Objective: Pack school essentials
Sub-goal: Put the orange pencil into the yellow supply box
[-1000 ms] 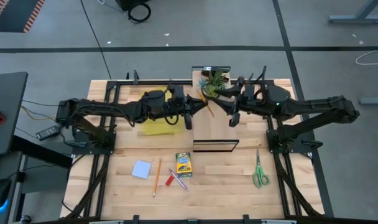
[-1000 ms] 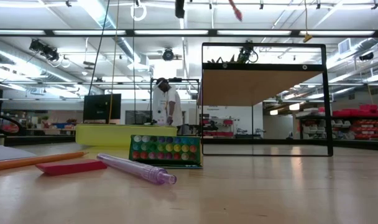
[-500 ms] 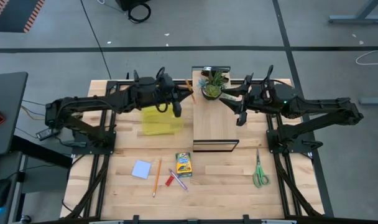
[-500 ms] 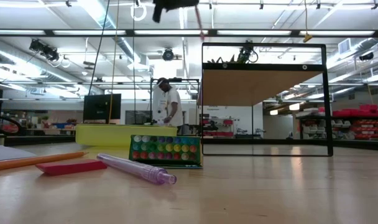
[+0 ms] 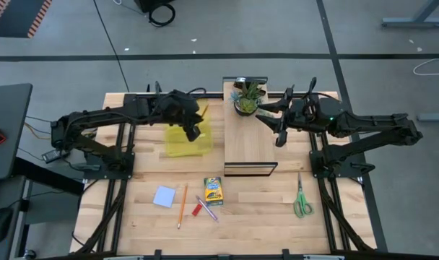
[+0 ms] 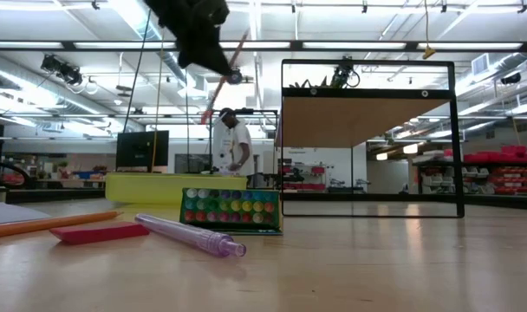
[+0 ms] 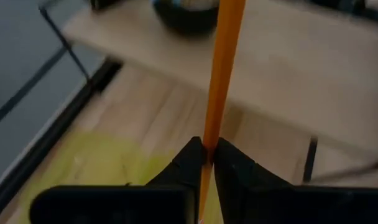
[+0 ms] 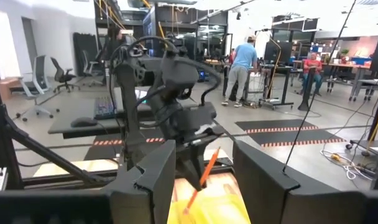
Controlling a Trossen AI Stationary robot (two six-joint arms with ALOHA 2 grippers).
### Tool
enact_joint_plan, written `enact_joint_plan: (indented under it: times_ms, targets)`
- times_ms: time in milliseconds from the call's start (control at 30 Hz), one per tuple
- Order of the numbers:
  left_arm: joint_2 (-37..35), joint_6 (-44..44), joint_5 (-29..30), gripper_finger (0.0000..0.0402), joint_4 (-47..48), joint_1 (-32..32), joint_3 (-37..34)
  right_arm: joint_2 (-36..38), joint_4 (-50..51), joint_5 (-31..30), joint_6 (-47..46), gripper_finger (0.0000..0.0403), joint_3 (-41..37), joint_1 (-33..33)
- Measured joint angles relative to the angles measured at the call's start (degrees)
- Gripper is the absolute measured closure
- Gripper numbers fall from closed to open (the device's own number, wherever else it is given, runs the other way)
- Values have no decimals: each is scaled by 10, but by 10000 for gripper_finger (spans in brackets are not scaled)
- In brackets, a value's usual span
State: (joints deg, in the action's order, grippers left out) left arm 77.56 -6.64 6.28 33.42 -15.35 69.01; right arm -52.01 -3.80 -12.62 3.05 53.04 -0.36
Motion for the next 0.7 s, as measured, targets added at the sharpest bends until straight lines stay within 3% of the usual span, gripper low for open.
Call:
enact_joint_plan:
  times_ms: [200,700]
  targets:
    - [10,17,-2,363,78,1,-1,0,-1,0,2,236,0,0]
    - [91,71,-35,365,96,1,-2,0,-1,7,-15,236,0,2]
